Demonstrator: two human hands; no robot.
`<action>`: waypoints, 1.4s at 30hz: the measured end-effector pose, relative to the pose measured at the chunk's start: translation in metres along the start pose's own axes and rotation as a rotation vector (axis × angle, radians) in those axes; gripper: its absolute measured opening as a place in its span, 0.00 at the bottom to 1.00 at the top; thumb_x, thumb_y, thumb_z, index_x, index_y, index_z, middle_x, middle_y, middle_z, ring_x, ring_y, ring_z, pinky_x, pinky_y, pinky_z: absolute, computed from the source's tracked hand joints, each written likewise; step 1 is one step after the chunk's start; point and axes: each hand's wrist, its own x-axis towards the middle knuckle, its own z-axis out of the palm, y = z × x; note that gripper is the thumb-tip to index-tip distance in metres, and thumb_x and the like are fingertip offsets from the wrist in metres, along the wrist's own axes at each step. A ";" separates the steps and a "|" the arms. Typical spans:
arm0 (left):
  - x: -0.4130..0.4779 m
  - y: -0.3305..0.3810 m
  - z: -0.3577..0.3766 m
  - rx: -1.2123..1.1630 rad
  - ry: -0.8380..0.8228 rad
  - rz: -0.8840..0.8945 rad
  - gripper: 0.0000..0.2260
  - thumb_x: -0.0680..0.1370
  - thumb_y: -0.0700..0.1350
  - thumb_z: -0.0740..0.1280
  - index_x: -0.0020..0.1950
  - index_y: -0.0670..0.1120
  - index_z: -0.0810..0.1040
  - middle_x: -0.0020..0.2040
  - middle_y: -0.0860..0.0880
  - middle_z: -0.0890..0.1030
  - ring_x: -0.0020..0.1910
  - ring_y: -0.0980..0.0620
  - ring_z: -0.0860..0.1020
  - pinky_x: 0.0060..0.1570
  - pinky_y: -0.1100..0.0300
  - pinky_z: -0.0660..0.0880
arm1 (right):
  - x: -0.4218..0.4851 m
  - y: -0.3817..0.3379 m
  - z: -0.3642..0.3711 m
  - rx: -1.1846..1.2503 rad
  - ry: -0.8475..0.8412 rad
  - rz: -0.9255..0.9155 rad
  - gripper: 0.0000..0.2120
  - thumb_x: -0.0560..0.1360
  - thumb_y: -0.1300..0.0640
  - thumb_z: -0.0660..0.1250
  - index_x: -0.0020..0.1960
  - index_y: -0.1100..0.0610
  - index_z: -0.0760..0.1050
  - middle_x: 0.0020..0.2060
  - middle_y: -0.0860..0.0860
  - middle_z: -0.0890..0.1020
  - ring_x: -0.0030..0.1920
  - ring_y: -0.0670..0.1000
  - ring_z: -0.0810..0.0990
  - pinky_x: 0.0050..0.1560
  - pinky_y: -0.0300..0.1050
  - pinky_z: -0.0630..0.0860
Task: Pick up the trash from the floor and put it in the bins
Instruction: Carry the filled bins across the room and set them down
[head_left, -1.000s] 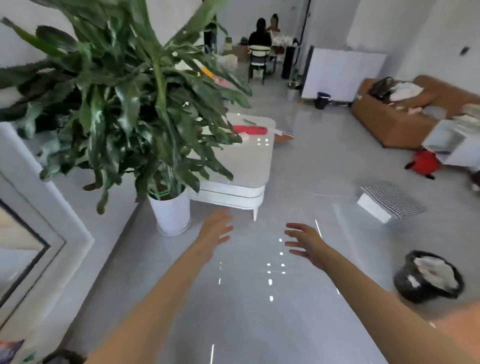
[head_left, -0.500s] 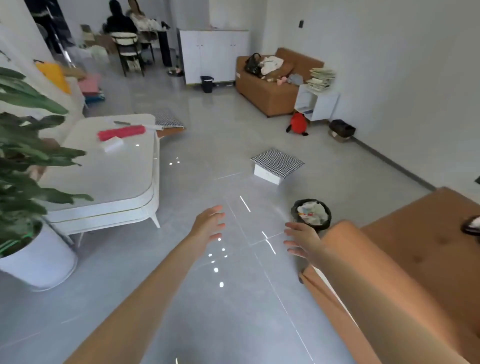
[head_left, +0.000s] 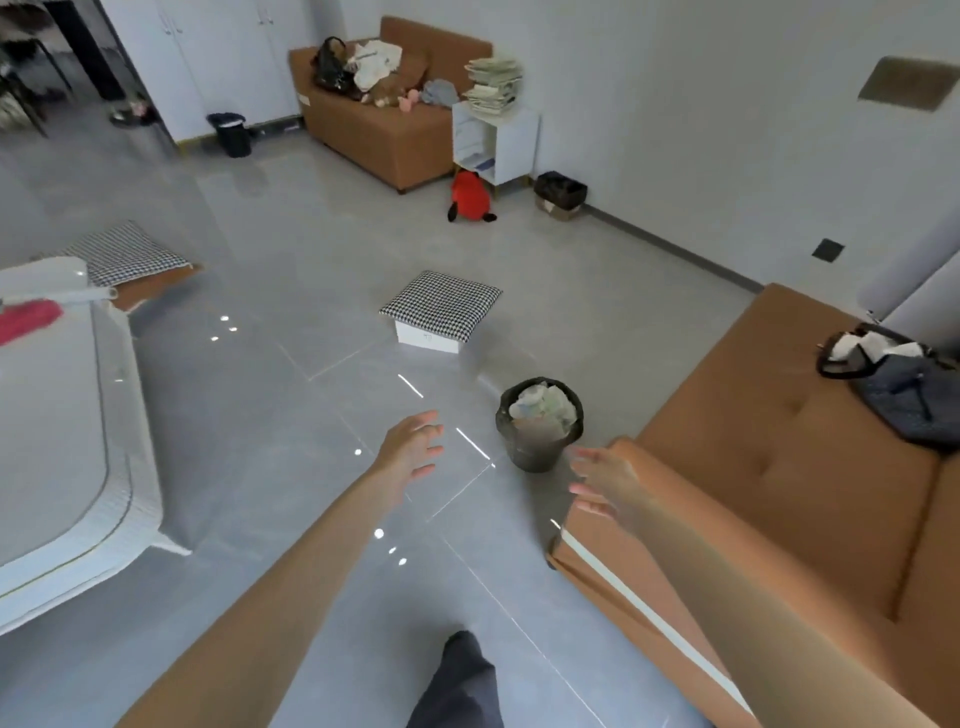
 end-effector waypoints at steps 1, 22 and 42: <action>0.027 0.013 0.006 0.014 -0.018 -0.016 0.15 0.80 0.41 0.58 0.67 0.48 0.71 0.58 0.49 0.75 0.56 0.48 0.76 0.60 0.53 0.70 | 0.022 -0.010 -0.001 0.015 0.022 0.023 0.14 0.79 0.63 0.58 0.64 0.57 0.72 0.52 0.54 0.76 0.37 0.49 0.76 0.40 0.44 0.74; 0.411 0.111 0.119 0.259 -0.065 -0.312 0.18 0.80 0.39 0.60 0.70 0.45 0.68 0.67 0.44 0.74 0.63 0.44 0.75 0.62 0.51 0.70 | 0.374 -0.091 -0.027 0.120 0.264 0.368 0.18 0.77 0.64 0.60 0.66 0.55 0.70 0.61 0.54 0.73 0.58 0.53 0.74 0.53 0.50 0.78; 0.718 -0.042 0.207 0.553 -0.150 -0.410 0.20 0.80 0.39 0.58 0.72 0.50 0.67 0.69 0.47 0.71 0.63 0.47 0.72 0.57 0.55 0.72 | 0.649 0.042 0.006 -0.061 0.405 0.528 0.25 0.78 0.63 0.58 0.74 0.52 0.60 0.69 0.53 0.67 0.54 0.56 0.73 0.46 0.47 0.73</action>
